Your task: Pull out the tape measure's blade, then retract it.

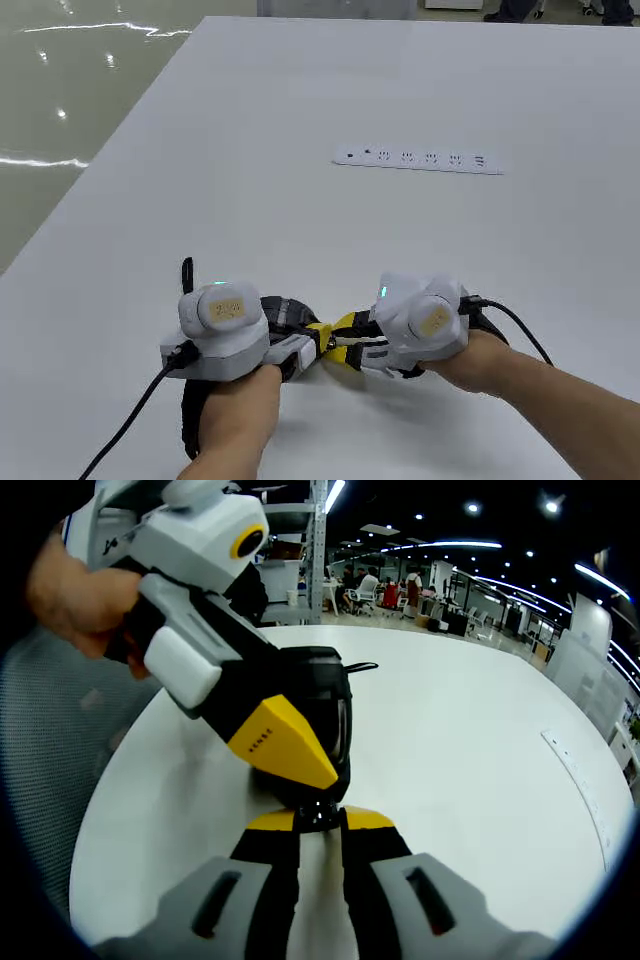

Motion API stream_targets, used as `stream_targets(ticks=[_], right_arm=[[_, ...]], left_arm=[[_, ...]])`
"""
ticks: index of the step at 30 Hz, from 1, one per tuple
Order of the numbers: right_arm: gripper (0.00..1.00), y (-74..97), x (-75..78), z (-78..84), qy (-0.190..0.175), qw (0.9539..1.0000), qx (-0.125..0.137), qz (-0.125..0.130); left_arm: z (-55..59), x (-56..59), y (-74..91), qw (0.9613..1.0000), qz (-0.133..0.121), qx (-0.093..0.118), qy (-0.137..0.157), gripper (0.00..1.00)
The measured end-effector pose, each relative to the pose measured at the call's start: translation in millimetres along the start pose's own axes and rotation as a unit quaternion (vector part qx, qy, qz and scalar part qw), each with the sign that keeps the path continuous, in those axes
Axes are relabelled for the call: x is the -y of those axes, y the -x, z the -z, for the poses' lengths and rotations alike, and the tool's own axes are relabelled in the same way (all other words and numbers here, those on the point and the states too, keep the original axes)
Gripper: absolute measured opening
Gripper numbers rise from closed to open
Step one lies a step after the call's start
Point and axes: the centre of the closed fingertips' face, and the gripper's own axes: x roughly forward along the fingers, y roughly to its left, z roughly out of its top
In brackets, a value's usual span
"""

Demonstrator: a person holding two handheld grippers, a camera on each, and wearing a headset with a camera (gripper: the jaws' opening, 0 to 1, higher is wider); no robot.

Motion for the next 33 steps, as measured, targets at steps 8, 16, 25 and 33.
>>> stream_targets(ticks=[8, 16, 25, 33], right_arm=[[0.14, -0.5, 0.1, 0.4, -0.002, 1.0, -0.003, 0.002], [0.15, 0.5, 0.2, 2.4, -0.006, 0.9999, -0.011, 0.003], [0.17, 3.3, 1.4, 4.5, -0.007, 0.9998, -0.015, 0.006], [0.21, 7.4, 2.6, 7.3, -0.014, 0.9997, -0.019, 0.008]], left_arm=[[0.7, -0.6, -0.5, 1.0, 0.005, -0.001, 0.001, 0.63], [0.9, -0.4, -1.4, 1.0, 0.005, -0.007, 0.003, 0.64], [1.9, 0.0, -1.7, 0.9998, 0.011, -0.016, 0.007, 0.64], [2.1, -0.9, 1.0, 0.9997, 0.014, -0.02, 0.006, 0.65]])
